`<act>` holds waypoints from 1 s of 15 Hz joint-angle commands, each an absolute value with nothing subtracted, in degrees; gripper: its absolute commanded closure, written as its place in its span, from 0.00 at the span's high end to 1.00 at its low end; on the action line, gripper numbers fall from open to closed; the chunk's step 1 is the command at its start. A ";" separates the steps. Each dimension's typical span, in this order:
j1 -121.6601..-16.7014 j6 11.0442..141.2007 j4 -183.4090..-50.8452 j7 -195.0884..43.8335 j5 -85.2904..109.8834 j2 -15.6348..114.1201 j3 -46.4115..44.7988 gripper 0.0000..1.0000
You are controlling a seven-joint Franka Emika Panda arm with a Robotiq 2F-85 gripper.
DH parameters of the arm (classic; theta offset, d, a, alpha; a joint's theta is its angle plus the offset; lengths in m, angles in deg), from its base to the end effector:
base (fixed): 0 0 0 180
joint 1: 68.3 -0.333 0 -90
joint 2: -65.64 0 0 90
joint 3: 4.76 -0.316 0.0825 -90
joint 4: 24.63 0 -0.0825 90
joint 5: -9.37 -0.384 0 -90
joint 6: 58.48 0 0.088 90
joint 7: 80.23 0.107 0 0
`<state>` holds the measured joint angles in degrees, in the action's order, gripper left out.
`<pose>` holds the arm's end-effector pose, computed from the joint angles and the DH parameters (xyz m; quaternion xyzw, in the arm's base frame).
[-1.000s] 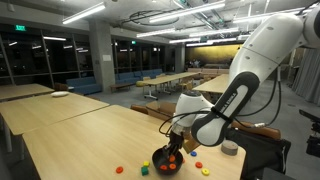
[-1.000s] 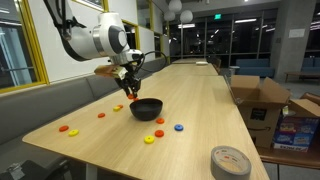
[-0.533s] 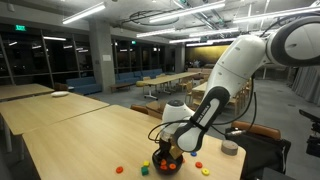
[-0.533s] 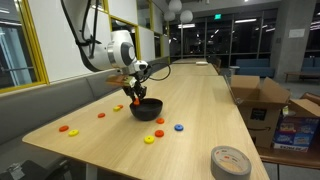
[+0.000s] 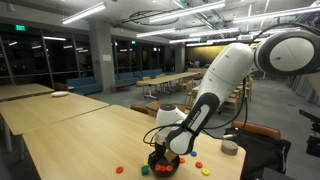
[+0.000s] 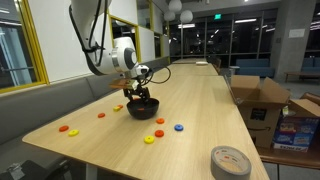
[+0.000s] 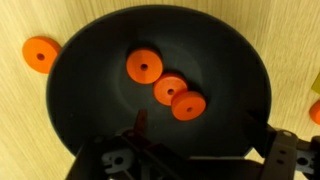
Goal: Put the orange objects around the table in the black bowl
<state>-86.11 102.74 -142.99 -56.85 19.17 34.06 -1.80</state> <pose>0.5837 0.1639 0.1801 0.9940 0.0090 0.1078 0.0138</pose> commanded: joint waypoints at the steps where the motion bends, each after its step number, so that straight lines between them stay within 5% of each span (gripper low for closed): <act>1: -89.79 101.50 -143.11 -55.57 19.87 36.72 0.86 1.00; 15: -95.76 102.37 -154.66 -54.10 20.98 51.61 -5.75 1.00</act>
<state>-96.39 102.72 -150.76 -54.52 20.74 47.67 -2.94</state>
